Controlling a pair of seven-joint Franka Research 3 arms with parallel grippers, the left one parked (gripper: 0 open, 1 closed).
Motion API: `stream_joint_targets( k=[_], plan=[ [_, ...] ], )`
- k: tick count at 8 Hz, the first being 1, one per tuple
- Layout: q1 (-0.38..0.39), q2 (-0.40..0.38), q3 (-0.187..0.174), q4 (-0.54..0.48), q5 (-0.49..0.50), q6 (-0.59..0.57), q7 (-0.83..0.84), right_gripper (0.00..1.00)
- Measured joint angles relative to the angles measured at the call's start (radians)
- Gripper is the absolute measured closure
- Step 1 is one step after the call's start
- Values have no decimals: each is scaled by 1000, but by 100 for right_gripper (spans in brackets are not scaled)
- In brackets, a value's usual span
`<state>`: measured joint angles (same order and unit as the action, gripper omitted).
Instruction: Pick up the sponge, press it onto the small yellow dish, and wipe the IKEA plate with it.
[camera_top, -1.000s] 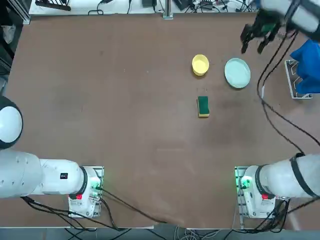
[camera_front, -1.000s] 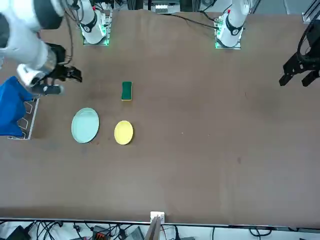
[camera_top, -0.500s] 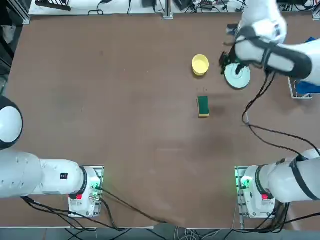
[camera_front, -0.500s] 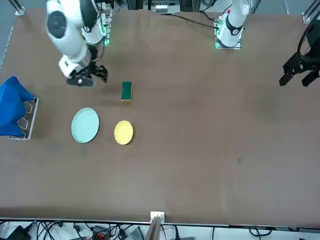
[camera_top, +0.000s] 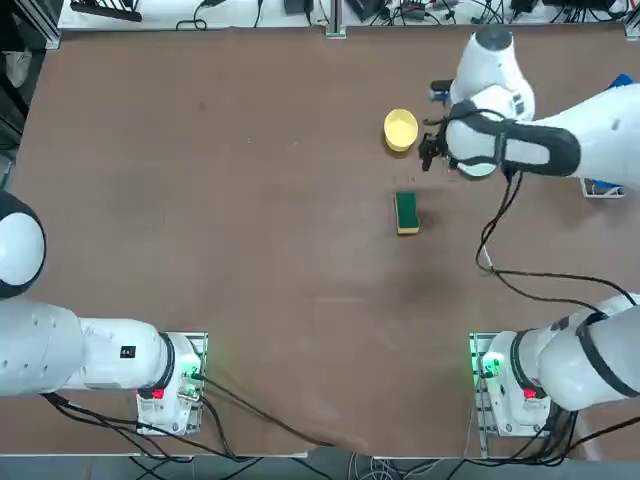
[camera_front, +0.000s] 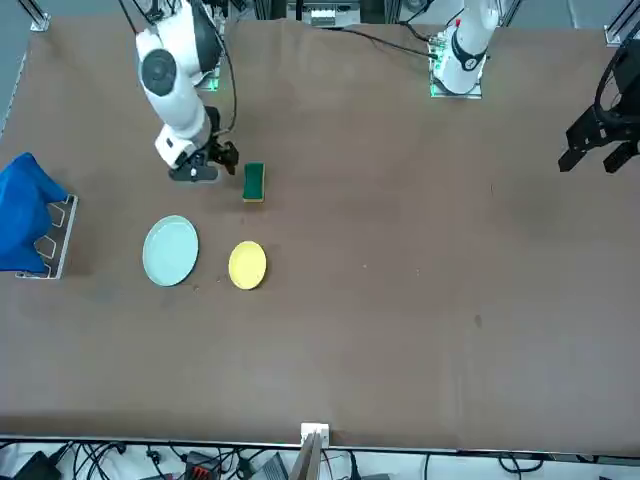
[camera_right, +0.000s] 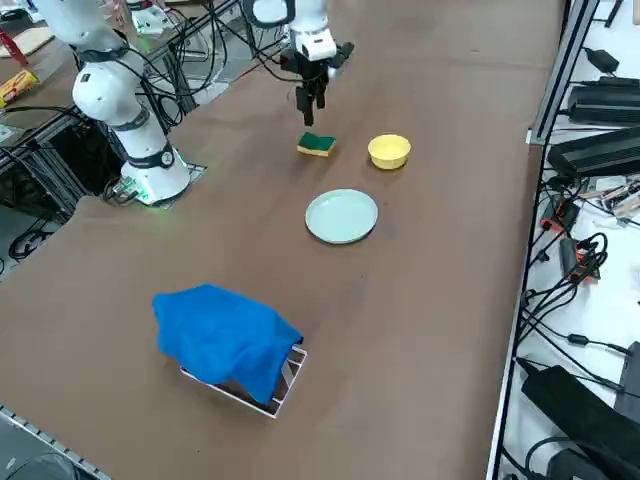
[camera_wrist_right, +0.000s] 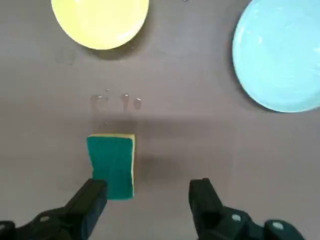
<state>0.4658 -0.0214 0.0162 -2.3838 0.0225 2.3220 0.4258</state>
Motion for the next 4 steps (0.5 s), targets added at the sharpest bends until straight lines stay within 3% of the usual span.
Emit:
stream_joint_targets(
  k=[4],
  plan=[
    [91,99,0,-33,0,159,120,0]
  ],
)
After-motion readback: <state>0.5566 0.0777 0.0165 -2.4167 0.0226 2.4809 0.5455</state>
